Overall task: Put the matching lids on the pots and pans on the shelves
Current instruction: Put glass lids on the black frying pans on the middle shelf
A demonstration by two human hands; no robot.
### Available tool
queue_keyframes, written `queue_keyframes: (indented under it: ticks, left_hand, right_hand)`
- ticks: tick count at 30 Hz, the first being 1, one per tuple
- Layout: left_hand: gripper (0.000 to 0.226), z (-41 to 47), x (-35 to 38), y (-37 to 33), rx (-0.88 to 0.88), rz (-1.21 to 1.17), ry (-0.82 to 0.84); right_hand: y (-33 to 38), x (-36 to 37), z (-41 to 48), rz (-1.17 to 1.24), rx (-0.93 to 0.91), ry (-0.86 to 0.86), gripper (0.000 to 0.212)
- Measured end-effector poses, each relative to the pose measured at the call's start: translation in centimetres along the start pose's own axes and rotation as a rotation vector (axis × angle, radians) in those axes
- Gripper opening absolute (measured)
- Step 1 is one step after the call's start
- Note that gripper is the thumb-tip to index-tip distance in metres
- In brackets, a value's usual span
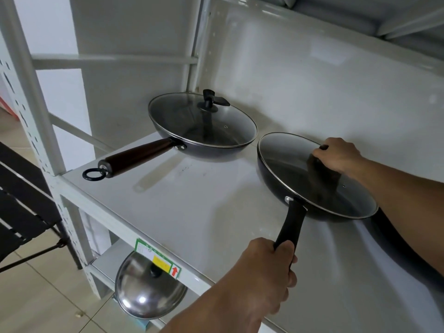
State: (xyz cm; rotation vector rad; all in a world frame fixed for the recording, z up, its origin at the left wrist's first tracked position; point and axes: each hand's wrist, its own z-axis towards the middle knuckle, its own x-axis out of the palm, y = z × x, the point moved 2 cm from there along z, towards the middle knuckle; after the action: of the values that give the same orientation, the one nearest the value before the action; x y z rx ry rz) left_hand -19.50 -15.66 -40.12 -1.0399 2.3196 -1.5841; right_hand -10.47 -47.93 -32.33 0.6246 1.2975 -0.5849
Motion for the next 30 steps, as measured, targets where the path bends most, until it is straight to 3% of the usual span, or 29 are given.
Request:
queue_keyframes:
  ticks: [11, 18, 22, 26, 30]
  left_hand:
    - [0.029, -0.7, -0.1, 0.1, 0.009, -0.044, -0.019]
    - [0.035, -1.0, -0.2, 0.4, 0.023, -0.108, -0.059]
    - [0.029, -2.2, -0.1, 0.9, 0.022, -0.200, -0.125]
    - [0.027, -5.8, 1.6, 3.5, -0.022, -0.305, -0.234]
    - [0.034, -6.6, 9.3, 6.2, -0.143, -0.104, -0.017]
  right_hand:
    - [0.5, 0.4, -1.4, 0.043, 0.070, 0.017, 0.051]
    - [-1.7, -2.6, -8.8, 0.325, -0.009, -0.011, 0.049]
    - [-8.6, -7.1, -17.5, 0.494, 0.040, -0.159, 0.044]
    - [-18.6, -11.4, -28.0, 0.428, 0.149, -0.357, 0.028]
    - [-28.7, -10.9, -34.2, 0.276, 0.421, -0.243, 0.029]
